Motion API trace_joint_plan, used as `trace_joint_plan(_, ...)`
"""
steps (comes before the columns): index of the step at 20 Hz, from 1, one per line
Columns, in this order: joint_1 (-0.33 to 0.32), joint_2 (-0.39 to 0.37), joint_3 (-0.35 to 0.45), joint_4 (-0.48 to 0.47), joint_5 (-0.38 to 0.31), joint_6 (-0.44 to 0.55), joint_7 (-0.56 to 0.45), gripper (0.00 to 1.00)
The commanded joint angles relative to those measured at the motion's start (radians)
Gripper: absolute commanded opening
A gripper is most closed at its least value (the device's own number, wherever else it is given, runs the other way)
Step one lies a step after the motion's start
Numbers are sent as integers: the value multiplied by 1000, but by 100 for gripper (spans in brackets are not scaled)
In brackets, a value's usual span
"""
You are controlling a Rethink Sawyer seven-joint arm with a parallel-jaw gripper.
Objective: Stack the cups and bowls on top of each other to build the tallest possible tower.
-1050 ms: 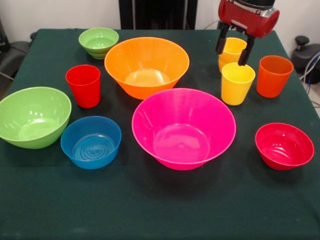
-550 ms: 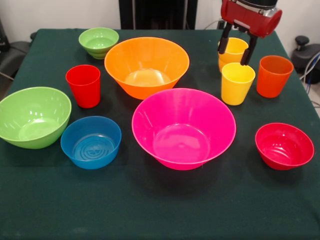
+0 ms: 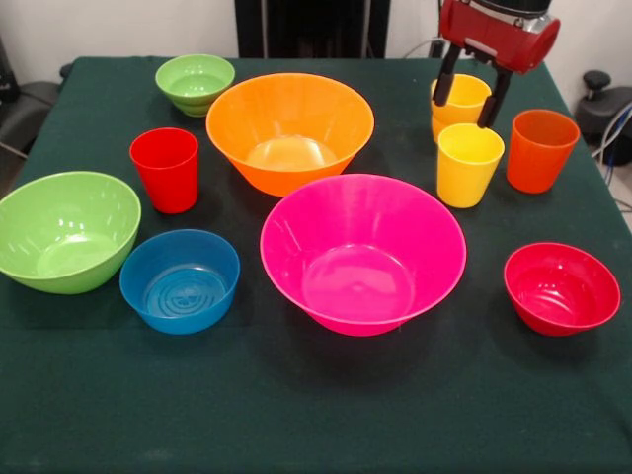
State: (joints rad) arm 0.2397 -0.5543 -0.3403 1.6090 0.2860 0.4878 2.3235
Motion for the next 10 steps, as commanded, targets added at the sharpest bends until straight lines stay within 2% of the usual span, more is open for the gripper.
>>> trace_joint_plan(1,22,45,66,-3,-11,67,128,100)
trace_joint_plan(10,20,40,71,2,-14,63,111,100)
